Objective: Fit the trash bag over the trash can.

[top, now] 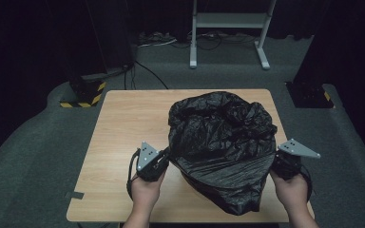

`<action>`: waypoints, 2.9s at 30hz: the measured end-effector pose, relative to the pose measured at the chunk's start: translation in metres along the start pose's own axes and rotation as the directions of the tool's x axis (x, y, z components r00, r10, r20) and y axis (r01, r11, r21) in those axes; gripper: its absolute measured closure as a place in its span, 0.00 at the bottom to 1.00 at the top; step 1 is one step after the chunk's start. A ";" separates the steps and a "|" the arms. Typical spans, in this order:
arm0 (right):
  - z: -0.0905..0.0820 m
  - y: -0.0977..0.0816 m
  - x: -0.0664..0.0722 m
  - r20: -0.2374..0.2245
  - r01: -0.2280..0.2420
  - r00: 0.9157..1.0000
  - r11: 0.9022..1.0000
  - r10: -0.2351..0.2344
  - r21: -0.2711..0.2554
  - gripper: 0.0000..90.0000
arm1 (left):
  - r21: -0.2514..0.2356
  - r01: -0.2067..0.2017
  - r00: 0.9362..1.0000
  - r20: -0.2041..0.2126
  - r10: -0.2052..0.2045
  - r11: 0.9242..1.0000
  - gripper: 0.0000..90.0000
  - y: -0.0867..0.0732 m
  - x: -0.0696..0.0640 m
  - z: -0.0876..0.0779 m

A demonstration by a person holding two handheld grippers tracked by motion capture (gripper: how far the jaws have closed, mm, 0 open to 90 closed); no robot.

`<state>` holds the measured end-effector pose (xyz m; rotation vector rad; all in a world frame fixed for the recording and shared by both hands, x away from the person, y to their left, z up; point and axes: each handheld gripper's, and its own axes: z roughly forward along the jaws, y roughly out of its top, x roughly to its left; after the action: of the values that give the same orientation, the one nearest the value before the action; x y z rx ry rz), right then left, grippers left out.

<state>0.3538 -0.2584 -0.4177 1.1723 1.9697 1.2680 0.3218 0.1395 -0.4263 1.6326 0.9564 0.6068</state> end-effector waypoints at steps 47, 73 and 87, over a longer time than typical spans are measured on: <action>-0.012 0.039 0.000 0.035 0.008 0.999 0.989 -0.002 -0.148 0.46 | -0.093 -0.051 0.997 -0.057 0.045 0.994 0.69 0.006 -0.003 -0.023; -0.032 0.027 0.024 0.125 0.048 0.992 0.989 -0.031 -0.138 0.48 | -0.066 -0.059 0.994 -0.097 0.053 0.996 0.67 0.005 0.008 -0.001; -0.018 0.010 -0.022 0.222 0.078 0.974 0.990 -0.051 -0.114 0.48 | -0.093 -0.022 0.990 -0.143 0.008 0.995 0.62 -0.011 0.008 -0.035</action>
<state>0.3547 -0.2837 -0.4015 1.1265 1.7319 1.1562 0.2958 0.1661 -0.4282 1.5298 1.0050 0.7762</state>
